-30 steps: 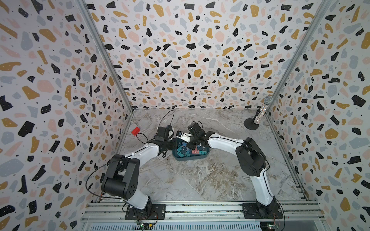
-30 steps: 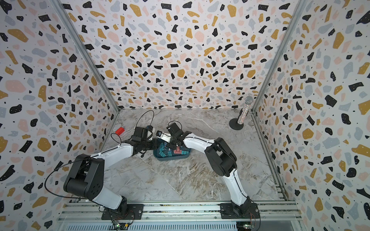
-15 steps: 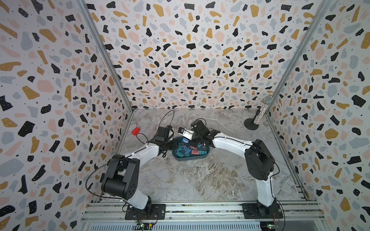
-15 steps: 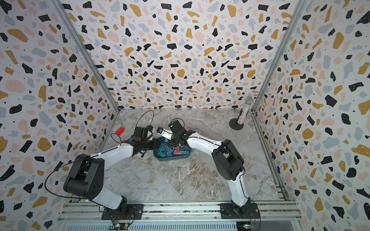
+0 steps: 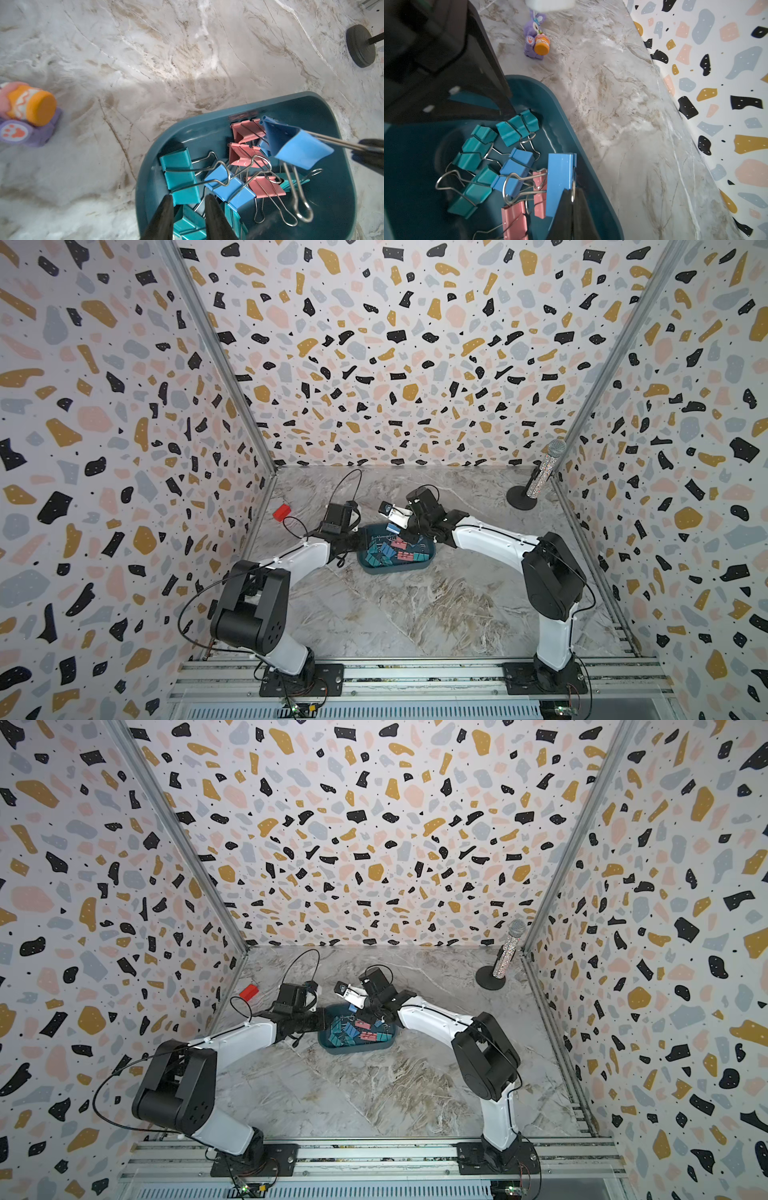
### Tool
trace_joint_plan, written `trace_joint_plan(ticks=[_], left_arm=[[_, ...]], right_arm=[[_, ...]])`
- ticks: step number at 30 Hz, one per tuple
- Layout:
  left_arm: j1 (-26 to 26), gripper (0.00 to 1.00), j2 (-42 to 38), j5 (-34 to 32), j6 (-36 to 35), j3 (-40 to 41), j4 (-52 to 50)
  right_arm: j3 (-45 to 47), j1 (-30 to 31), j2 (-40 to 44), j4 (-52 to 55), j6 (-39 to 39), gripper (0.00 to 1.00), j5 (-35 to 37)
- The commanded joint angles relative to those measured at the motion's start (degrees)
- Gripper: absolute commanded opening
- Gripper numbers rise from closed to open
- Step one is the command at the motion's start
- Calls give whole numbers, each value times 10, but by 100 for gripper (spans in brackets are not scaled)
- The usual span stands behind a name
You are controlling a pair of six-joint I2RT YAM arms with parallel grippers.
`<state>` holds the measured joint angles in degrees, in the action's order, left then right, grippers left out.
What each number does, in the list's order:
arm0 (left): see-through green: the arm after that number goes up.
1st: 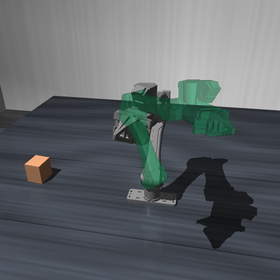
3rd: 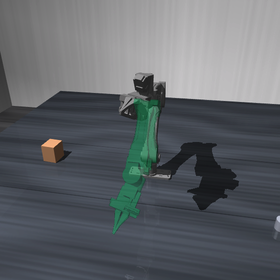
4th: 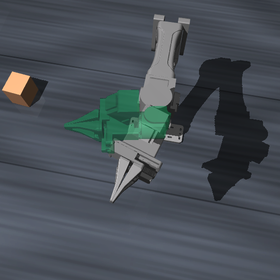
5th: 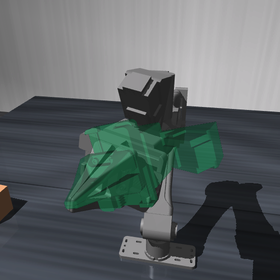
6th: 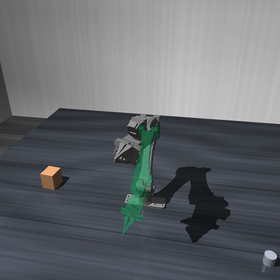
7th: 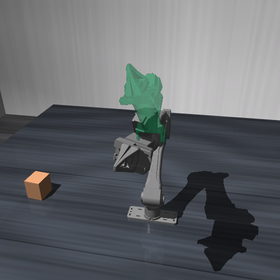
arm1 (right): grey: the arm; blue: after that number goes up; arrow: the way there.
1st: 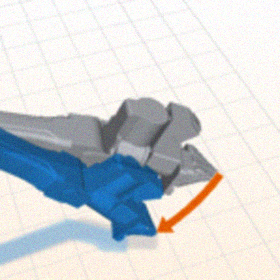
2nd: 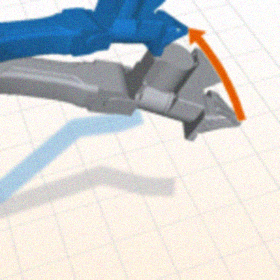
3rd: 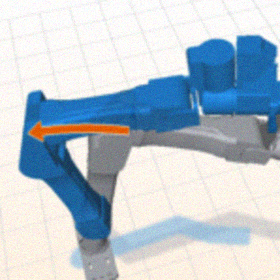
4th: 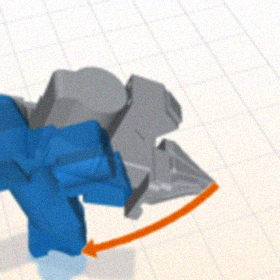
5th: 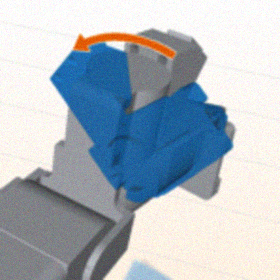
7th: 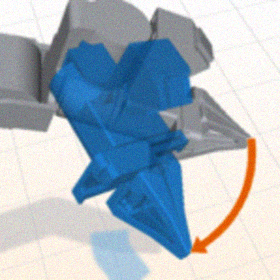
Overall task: Take out the binder clips from the storage box
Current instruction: Pick up the binder clip from the storage box, then place the binder clip at the center of the board.
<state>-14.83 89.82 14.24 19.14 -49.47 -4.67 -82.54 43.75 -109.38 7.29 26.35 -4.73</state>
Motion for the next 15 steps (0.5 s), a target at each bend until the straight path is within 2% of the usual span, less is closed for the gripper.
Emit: trace_joint_plan(ticks=[1,6,15], left_arm=[[0,30,7,7,4,2,7],[0,30,14,12,4,-4,7],[0,30,17,18,2,-3,10]], right_arm=[[21,-28,65,-20,18,4,-11],[66,-75,114,-22,59,4,-55],[89,-137,138,-10,125,2,-62]])
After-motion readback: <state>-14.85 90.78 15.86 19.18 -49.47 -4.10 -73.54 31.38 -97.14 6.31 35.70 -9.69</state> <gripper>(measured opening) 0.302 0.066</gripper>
